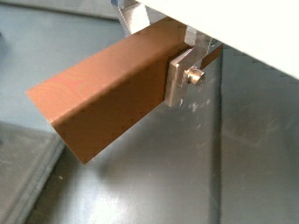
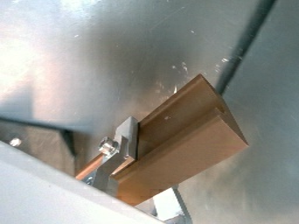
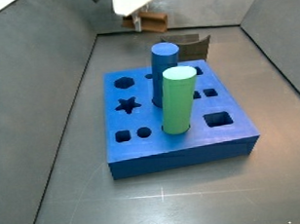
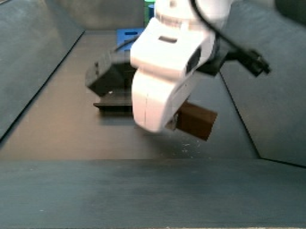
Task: Pick up the arch object. Move up. Place the arch object on the fixture. Regrasp the arch object. Move to above the board. Insert the arch object.
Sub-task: Move up, then place the arch object on the fixture.
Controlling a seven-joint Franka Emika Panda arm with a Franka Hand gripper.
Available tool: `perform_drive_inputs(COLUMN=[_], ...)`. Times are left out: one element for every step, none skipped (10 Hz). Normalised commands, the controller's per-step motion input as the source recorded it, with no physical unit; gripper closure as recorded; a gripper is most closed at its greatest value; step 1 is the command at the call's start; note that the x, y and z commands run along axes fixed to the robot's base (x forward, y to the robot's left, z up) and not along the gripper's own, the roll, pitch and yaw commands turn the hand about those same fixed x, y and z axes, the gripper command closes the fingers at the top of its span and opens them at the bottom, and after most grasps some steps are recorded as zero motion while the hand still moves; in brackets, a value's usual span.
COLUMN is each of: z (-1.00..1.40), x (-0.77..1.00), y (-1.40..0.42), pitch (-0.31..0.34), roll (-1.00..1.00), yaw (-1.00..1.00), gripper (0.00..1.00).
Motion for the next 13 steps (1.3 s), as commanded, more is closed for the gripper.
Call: perform_drive_inputs(z=[0.22,1.0,1.0,1.0,1.0,1.0,1.0,1.0,0.83,0.72,0.49,0.26,-0.03], x=[-0.03,0.0,0.01,0.0,-0.01,-0.01,-0.01,-0.01,-0.01,-0.01,0.0,0.01,0.52], y=[0.0,0.0,0.0,0.0,0.0,-0.01,-0.01,-0.01,-0.01,-0.01,0.0,0.0,-1.0], pitch=[0.021,0.0,-0.008,0.012,0.02,0.021,0.023,0.023,0.027,0.033,0.039,0.05,0.015], roll=[-0.03,0.0,0.0,-0.01,-0.02,-0.03,-0.03,-0.04,-0.05,-0.05,-0.06,-0.07,-0.17], yaw=[-0.01,0.0,0.0,0.0,0.0,0.0,0.01,0.01,0.01,0.01,0.01,0.01,-1.0], gripper=[1.0,1.0,1.0,1.0,1.0,1.0,1.0,1.0,1.0,1.0,1.0,1.0,1.0])
